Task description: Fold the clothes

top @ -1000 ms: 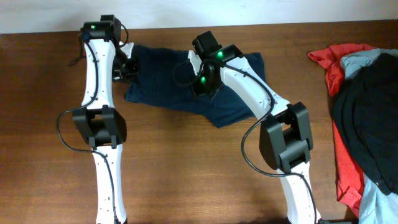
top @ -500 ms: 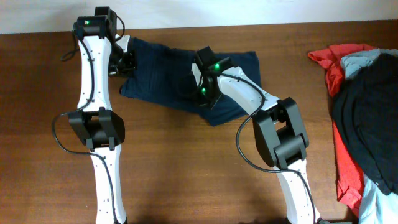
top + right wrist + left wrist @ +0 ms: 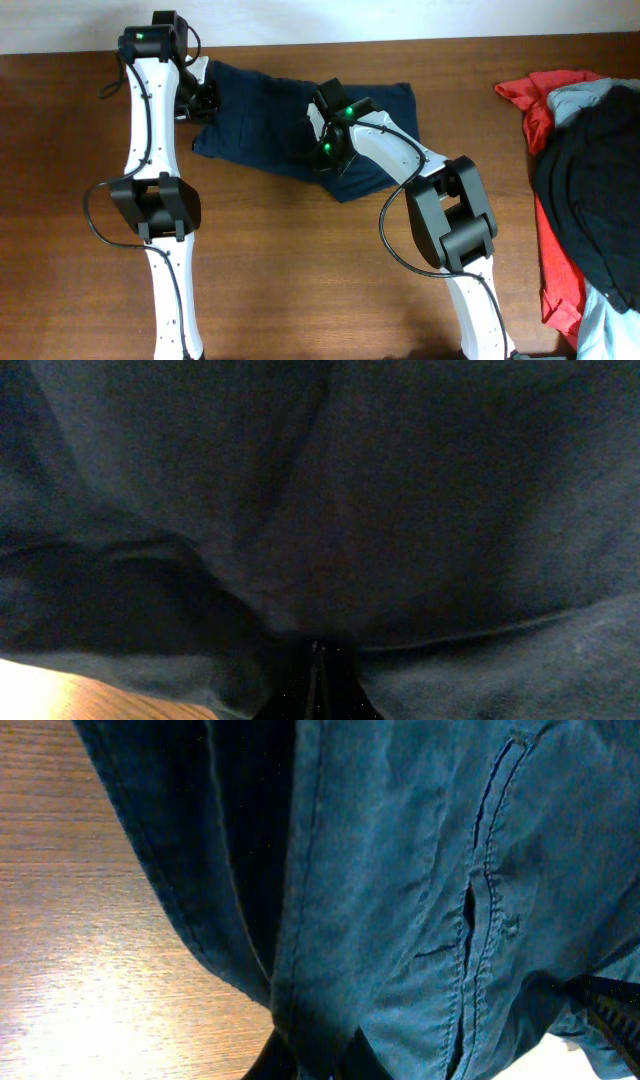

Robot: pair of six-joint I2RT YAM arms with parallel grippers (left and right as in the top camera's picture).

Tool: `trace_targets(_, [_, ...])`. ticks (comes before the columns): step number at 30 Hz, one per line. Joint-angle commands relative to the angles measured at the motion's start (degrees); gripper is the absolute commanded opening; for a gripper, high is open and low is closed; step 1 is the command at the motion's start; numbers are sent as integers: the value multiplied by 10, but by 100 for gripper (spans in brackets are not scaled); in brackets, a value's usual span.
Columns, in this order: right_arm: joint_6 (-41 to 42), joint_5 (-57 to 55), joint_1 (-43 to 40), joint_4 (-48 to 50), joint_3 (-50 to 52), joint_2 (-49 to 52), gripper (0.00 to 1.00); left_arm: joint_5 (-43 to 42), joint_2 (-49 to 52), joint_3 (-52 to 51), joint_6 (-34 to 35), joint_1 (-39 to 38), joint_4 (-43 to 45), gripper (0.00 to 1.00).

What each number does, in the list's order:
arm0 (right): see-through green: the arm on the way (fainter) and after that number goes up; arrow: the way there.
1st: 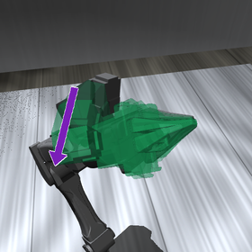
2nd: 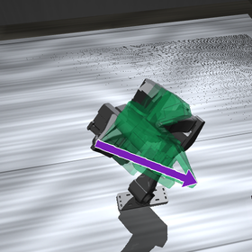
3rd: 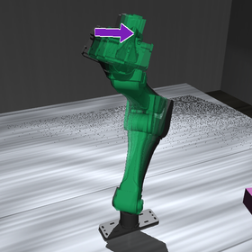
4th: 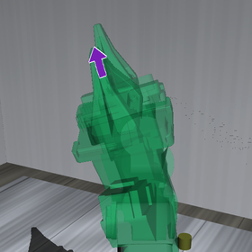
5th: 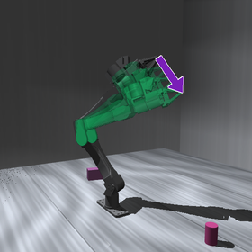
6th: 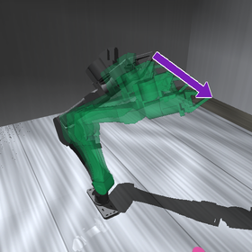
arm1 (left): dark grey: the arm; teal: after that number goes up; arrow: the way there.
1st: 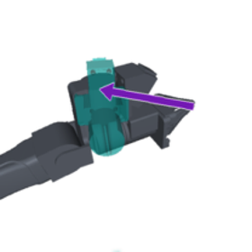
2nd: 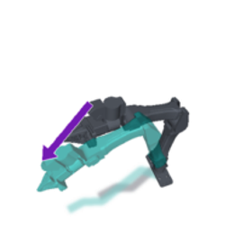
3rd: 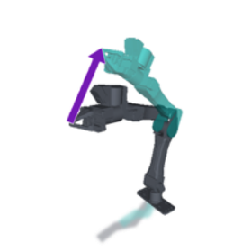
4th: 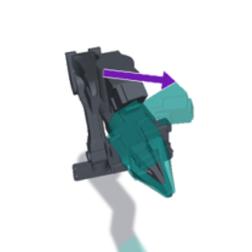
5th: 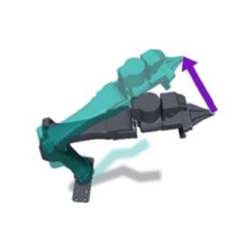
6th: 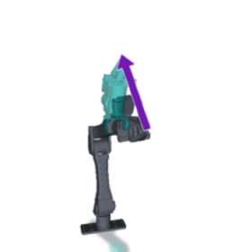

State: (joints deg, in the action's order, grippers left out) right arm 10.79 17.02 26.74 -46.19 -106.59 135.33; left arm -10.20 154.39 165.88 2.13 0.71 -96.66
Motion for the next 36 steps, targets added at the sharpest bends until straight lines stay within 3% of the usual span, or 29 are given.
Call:
trace_targets(1, [7,15,10,-6,13,5,4,4,-22,10,-4,2,-1,0])
trace_targets(9, [10,-8,2,-58,-87,-26,4,-14,-25,10,-3,1,-1,0])
trace_targets(36, [32,-18,36,-39,-81,47,4,-13,-80,10,17,-89,-1,0])
